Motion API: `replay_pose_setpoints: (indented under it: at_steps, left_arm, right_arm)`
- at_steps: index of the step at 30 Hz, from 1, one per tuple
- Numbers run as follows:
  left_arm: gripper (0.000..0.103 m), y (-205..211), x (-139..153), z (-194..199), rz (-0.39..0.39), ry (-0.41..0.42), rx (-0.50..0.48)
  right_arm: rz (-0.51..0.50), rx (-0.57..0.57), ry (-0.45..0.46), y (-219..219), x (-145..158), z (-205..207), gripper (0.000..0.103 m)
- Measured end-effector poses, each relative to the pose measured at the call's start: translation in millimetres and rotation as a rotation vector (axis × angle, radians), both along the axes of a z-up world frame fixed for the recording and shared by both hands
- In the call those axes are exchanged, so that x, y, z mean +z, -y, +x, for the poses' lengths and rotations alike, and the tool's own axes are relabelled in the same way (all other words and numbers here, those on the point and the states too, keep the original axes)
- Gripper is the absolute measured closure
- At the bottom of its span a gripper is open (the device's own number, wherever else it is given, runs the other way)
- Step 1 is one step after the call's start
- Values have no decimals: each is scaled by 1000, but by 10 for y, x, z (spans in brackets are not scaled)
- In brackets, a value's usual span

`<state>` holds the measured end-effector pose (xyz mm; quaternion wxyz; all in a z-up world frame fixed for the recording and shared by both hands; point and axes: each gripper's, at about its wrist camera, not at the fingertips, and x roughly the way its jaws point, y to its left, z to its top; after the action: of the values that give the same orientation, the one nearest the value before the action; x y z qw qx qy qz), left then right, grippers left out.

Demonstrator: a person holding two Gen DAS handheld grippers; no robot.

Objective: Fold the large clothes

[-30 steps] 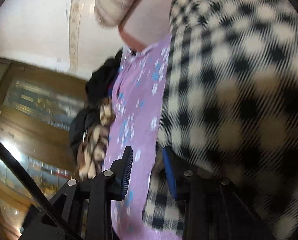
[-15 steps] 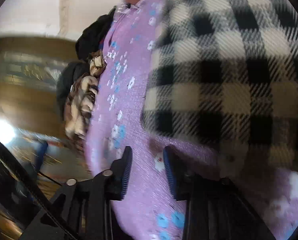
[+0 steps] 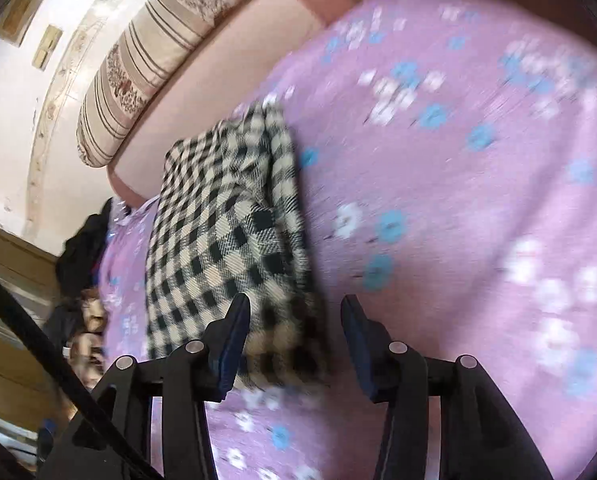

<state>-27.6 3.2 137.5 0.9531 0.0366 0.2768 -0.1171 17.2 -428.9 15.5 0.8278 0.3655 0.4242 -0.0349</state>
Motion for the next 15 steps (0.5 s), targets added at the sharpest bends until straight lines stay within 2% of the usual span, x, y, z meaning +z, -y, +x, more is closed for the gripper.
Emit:
replay_pose_setpoints:
  at_steps: [2, 6, 11, 15]
  left_arm:
    - [0, 82, -91, -4, 10, -35, -15]
    - [0, 202, -272, -55, -4, -111, -45]
    - [0, 340, -470, -177, 18, -177, -60]
    - [0, 407, -577, -266, 28, -216, -57]
  right_arm:
    - [-72, -1, 27, -90, 158, -230, 49]
    - [-176, 2, 47, -364, 291, -653, 43]
    - [-358, 8, -29, -640, 114, -1244, 40]
    - [-451, 41, -48, -798, 53, -1426, 40]
